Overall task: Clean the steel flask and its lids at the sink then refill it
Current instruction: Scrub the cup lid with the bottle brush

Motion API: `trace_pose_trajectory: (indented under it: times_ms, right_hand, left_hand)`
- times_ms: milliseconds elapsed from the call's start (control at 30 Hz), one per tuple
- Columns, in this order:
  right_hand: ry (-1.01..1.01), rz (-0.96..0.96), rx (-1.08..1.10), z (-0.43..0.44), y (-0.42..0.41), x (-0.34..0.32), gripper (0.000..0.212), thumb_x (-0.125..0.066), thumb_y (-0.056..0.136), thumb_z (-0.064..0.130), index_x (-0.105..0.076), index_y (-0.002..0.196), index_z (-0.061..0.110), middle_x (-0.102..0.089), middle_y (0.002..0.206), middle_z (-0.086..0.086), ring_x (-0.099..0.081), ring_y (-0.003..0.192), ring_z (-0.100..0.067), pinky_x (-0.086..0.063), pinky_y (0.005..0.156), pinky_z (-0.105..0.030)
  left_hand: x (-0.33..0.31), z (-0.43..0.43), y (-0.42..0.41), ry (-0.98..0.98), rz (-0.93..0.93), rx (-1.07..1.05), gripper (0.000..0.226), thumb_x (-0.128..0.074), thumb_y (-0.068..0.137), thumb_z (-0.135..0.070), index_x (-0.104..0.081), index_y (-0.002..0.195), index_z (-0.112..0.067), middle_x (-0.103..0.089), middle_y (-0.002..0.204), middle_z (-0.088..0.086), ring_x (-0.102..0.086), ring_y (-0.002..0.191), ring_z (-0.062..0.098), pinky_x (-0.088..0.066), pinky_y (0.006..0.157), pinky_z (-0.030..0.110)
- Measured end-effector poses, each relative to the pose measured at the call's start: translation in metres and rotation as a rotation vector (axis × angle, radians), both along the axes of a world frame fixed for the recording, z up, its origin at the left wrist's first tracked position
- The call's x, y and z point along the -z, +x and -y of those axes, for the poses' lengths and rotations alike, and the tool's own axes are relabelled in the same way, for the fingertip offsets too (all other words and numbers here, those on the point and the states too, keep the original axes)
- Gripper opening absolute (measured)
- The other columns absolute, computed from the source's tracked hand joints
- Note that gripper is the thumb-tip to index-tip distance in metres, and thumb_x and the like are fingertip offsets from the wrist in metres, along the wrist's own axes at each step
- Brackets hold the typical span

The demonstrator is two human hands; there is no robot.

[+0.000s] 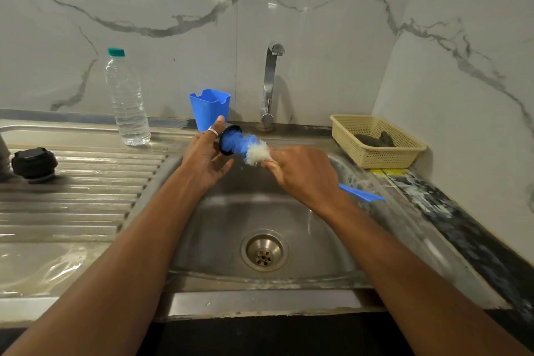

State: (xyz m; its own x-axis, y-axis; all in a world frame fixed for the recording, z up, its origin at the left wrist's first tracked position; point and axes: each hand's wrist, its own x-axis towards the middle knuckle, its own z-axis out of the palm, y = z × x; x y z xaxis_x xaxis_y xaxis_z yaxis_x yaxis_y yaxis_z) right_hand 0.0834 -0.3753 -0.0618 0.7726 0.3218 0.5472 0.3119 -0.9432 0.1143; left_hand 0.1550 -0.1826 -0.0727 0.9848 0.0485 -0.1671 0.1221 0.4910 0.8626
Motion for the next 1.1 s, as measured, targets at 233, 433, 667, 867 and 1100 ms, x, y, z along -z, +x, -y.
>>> trace_pose_trajectory:
  times_ms: [233,433,667,867,1100]
  right_hand:
    - [0.365,-0.23,0.0,-0.01,-0.004,0.002,0.038,-0.059,0.097,0.053,-0.076,0.093,0.019,-0.071,0.072,0.0,-0.063,0.06,-0.02,-0.052,0.057,-0.035]
    - [0.04,0.007,-0.02,-0.009,-0.002,0.002,0.036,-0.058,0.098,0.052,-0.074,0.109,0.022,-0.072,0.079,-0.001,-0.065,0.064,-0.024,-0.054,0.058,-0.038]
    - [0.635,-0.53,-0.004,-0.016,-0.009,-0.009,0.034,-0.057,0.1,0.045,-0.072,0.1,0.015,-0.075,0.079,-0.002,-0.064,0.057,-0.019,-0.05,0.053,-0.03]
    - [-0.104,0.25,0.027,-0.01,0.006,0.009,0.045,-0.074,0.092,0.022,-0.064,0.136,0.02,-0.07,0.092,-0.007,-0.063,0.069,-0.028,-0.052,0.055,-0.037]
    - [1.015,-0.938,-0.03,-0.014,-0.01,-0.016,0.035,-0.057,0.101,0.045,-0.07,0.109,0.013,-0.077,0.083,-0.003,-0.052,0.052,-0.006,-0.037,0.044,-0.02]
  left_hand:
    - [-0.003,0.001,-0.003,-0.069,0.0,-0.009,0.017,-0.065,0.088,-0.034,-0.062,0.096,-0.019,-0.069,0.107,0.007,-0.071,0.09,0.022,-0.058,0.088,0.038]
    - [0.0,0.0,0.001,-0.049,0.046,-0.037,0.036,-0.075,0.088,-0.047,-0.067,0.111,-0.02,-0.075,0.108,0.004,-0.075,0.085,0.018,-0.063,0.072,0.03]
    - [0.002,0.003,0.006,-0.03,0.049,-0.012,0.028,-0.067,0.093,-0.032,-0.064,0.114,-0.015,-0.071,0.106,0.01,-0.072,0.082,0.019,-0.06,0.061,0.027]
    - [0.009,-0.005,0.014,-0.109,0.042,-0.039,0.067,-0.08,0.081,-0.05,-0.063,0.133,-0.011,-0.072,0.124,0.013,-0.072,0.108,0.029,-0.062,0.083,0.044]
    - [0.008,-0.001,0.018,-0.106,0.11,-0.01,0.032,-0.071,0.093,-0.028,-0.065,0.12,-0.011,-0.07,0.106,0.008,-0.069,0.095,0.022,-0.062,0.085,0.04]
